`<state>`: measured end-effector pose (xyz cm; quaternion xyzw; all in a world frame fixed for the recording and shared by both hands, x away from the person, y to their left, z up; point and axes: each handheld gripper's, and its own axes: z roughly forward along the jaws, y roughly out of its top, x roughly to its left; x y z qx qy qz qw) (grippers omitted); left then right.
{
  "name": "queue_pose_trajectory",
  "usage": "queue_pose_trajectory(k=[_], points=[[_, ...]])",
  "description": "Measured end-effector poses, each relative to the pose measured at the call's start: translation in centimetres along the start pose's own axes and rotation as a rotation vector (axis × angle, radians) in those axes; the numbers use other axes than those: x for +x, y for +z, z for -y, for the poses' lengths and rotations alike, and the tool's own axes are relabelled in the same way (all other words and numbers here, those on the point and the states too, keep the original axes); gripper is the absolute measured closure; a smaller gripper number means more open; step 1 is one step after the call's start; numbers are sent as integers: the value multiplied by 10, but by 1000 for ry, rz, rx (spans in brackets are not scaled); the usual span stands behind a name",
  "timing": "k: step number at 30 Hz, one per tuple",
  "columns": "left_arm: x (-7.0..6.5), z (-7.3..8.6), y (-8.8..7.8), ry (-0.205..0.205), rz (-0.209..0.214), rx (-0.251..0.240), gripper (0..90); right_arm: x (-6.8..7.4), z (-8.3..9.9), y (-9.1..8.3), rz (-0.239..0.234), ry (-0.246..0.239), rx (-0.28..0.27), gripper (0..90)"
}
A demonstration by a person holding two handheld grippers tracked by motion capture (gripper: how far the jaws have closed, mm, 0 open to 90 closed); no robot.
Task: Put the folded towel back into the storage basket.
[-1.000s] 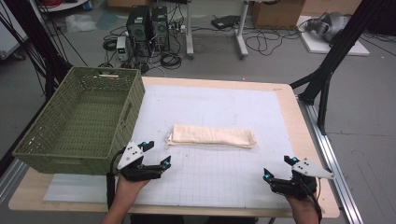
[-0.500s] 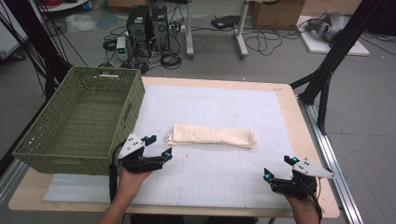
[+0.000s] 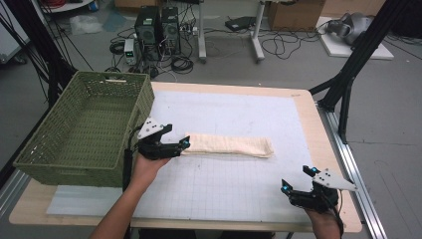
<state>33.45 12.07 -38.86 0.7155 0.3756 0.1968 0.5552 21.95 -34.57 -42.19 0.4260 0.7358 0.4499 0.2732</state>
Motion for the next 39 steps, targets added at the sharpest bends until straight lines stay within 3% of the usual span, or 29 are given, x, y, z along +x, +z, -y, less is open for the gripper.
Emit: queue_pose_trajectory(k=[2,9,17,22,29,32,35,39], points=[[2,-3,7,-25,5,22,182,0,0,0,1,-1,0,89],[4,-5,28,0,-25,94,187,0,0,1,0,-6,0,90],[10,4,42,-32,-42,150,221,-1,0,2,-4,0,3,90],[15,11,53,-29,-74,213,238,1,0,3,-11,-10,6,89],[20,23,67,-66,-101,297,286,2,0,4,-14,-10,15,90],[19,28,73,-56,-98,351,315,1,0,4,-13,-9,18,90],[16,31,77,-48,-120,399,347,0,1,3,-8,-11,19,90],[11,31,79,-19,-124,410,384,0,1,4,-3,-6,29,90]])
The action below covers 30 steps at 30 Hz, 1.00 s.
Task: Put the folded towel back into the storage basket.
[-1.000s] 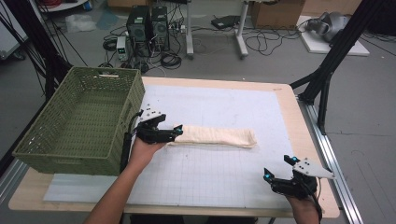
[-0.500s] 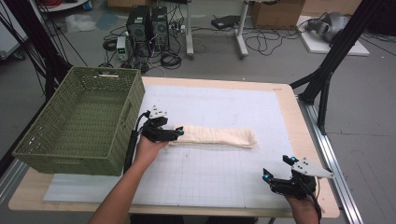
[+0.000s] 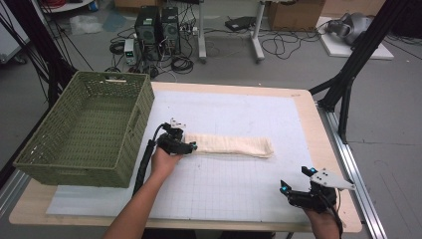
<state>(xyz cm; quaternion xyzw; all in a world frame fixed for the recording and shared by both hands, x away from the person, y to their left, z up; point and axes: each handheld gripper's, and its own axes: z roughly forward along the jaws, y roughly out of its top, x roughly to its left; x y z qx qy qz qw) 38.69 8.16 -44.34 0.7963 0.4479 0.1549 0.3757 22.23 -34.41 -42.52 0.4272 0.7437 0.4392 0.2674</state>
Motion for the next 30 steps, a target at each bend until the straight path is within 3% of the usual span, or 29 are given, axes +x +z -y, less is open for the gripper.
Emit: queue_pose_trajectory(k=[6,10,11,13,16,20,21,30], points=[[-3,1,-1,17,24,-2,512,0,0,0,4,-2,1,90],[-4,3,-2,17,61,-14,670,1,0,-1,3,6,2,90],[-3,4,-2,9,72,-23,670,1,0,-1,3,6,2,90],[-3,6,-2,1,101,-36,784,0,0,-1,4,5,-1,90],[-3,8,-3,14,105,-50,802,0,1,-1,6,8,-1,90],[-1,10,-4,-12,119,-71,807,-1,1,-1,9,11,-3,90],[-1,11,-5,-18,119,-81,809,-1,1,-1,12,16,-10,180],[-2,13,-17,5,148,-134,809,-3,-2,0,7,32,-36,168]])
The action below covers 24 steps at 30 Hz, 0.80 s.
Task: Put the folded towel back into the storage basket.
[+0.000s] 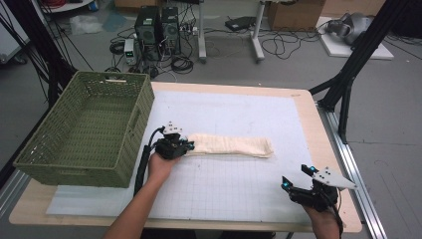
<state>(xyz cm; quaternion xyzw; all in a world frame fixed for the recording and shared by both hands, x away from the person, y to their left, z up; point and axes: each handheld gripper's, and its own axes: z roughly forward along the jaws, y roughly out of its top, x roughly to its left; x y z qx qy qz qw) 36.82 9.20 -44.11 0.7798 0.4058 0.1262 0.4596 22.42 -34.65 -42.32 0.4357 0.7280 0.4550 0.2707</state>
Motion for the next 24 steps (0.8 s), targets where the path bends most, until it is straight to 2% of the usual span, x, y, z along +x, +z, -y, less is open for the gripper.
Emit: queue_pose_trajectory(k=[7,10,16,18,20,22,24], points=[[-2,5,-5,4,17,-23,804,-1,-4,5,6,35,-5,152],[-1,6,-6,5,18,-22,803,-1,-8,11,5,25,-2,152],[-1,6,-6,8,17,-25,803,0,-19,28,-7,7,14,153],[-1,5,-7,15,19,-25,803,0,-23,34,-30,35,5,153],[-1,5,-7,19,18,-25,803,1,-28,39,-38,33,4,154],[-1,6,-7,13,18,-27,802,0,-31,47,-35,26,12,159],[-1,6,-7,16,19,-25,802,-4,-33,57,-25,39,27,169]])
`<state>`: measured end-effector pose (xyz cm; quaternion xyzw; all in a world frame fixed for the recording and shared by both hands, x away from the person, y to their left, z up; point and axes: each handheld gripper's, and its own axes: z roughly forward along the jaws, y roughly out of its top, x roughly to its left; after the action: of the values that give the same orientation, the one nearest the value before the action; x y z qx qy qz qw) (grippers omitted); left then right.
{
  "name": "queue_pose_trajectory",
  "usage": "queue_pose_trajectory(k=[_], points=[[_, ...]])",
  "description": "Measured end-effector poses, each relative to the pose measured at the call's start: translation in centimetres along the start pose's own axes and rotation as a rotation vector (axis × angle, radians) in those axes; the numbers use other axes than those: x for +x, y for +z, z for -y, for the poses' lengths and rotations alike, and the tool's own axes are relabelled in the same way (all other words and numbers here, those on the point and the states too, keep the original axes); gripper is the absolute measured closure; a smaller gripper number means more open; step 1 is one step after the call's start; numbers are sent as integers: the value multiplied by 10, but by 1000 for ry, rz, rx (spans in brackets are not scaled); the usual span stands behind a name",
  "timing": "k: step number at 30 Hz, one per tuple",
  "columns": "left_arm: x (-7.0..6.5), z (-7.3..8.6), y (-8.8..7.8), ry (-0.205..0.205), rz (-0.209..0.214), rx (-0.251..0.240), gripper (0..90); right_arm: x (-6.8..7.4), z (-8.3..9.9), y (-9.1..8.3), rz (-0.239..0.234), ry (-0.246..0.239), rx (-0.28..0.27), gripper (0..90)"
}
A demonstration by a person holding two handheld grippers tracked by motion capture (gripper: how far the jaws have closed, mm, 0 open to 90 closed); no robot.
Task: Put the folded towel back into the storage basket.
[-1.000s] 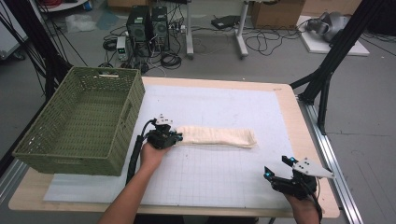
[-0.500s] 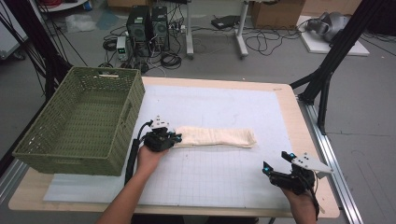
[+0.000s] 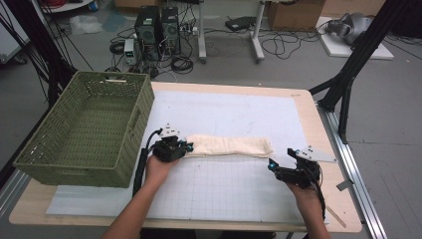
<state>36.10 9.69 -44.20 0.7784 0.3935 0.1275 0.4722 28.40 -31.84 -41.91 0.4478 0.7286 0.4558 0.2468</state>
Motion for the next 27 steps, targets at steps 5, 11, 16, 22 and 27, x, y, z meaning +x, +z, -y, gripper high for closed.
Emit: queue_pose_trajectory(k=[5,11,16,22,27], points=[[-1,0,-1,6,1,-2,802,-4,-6,23,47,-7,9,198],[-1,0,-2,-4,7,-9,801,-4,-10,43,47,1,69,208],[-1,1,-2,-8,9,-4,799,-11,-6,59,71,33,134,206],[-1,2,-1,-3,6,0,798,-16,-3,71,57,57,188,311],[-2,2,-1,-4,4,4,797,-11,-6,76,34,53,217,419]])
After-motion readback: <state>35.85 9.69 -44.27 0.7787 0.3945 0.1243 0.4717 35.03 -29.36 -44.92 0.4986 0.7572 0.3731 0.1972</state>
